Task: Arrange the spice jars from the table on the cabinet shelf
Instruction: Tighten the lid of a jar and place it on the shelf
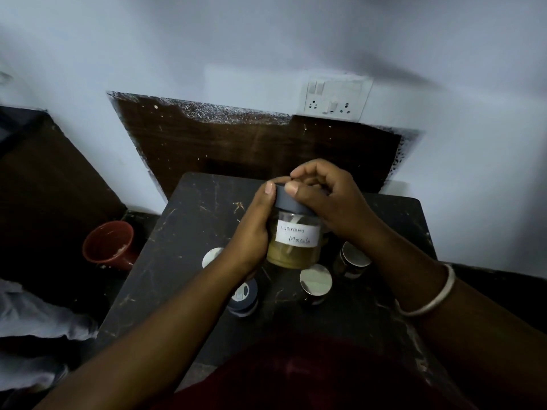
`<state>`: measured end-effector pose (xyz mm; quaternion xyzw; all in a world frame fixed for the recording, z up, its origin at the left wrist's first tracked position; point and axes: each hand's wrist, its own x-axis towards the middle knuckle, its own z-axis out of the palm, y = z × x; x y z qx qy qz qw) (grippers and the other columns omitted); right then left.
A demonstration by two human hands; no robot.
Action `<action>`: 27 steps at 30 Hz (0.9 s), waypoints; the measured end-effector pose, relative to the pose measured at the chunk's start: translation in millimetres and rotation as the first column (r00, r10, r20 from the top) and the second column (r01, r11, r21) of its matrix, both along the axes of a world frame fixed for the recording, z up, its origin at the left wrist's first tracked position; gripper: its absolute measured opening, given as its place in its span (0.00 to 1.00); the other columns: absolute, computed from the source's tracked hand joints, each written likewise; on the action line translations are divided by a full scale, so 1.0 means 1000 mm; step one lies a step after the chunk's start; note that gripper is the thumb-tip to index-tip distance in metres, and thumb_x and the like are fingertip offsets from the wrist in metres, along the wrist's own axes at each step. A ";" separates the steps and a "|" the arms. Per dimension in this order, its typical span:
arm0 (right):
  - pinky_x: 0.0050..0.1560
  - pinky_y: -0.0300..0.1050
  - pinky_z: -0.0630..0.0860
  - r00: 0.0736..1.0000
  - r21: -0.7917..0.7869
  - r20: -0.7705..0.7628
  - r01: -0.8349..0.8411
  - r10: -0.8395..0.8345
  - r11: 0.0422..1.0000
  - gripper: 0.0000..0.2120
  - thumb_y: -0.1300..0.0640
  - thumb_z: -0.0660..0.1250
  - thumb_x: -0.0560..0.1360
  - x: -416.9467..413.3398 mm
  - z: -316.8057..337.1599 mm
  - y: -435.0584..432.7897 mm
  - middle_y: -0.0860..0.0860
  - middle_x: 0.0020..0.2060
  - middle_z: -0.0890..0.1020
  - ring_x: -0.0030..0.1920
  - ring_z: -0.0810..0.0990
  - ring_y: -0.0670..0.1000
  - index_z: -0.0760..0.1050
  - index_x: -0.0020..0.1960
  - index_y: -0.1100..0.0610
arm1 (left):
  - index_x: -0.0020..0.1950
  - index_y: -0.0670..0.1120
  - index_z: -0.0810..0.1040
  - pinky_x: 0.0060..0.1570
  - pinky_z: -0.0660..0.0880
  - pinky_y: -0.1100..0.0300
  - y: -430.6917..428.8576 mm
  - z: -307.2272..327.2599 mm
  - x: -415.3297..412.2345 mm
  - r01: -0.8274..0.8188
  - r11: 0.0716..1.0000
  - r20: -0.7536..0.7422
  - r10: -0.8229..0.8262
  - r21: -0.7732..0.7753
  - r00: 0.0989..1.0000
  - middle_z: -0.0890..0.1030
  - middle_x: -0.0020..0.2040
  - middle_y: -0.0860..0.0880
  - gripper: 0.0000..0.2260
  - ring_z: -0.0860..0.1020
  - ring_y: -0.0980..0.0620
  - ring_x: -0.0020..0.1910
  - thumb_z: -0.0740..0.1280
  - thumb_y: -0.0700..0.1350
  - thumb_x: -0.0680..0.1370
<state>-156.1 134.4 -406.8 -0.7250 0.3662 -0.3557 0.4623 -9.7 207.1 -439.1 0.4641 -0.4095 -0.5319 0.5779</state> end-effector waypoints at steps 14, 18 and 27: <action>0.64 0.59 0.76 0.783 -0.032 0.621 -0.018 0.034 0.999 0.18 0.55 0.60 0.80 -0.007 0.042 0.044 0.65 0.69 0.74 0.69 0.74 0.67 0.71 0.69 0.57 | 0.68 0.43 0.80 0.53 0.82 0.51 0.019 0.083 -0.023 0.099 0.994 -0.467 -0.111 -0.050 0.878 0.85 0.58 0.39 0.32 0.85 0.43 0.56 0.54 0.66 0.82; 0.62 0.55 0.77 0.758 -0.025 0.652 -0.015 0.027 1.000 0.18 0.55 0.59 0.80 -0.008 0.049 0.048 0.64 0.69 0.74 0.67 0.76 0.63 0.71 0.69 0.57 | 0.65 0.45 0.83 0.53 0.83 0.52 0.021 0.088 -0.026 0.109 0.992 -0.422 -0.124 -0.061 0.898 0.86 0.57 0.40 0.30 0.85 0.44 0.55 0.55 0.66 0.82; 0.60 0.53 0.79 0.725 0.030 0.689 -0.011 -0.013 0.999 0.20 0.55 0.61 0.79 -0.009 0.050 0.055 0.66 0.69 0.74 0.67 0.77 0.65 0.72 0.69 0.59 | 0.60 0.47 0.86 0.49 0.84 0.54 0.025 0.089 -0.029 0.094 0.995 -0.397 -0.100 -0.034 0.912 0.87 0.54 0.40 0.28 0.87 0.46 0.52 0.57 0.66 0.81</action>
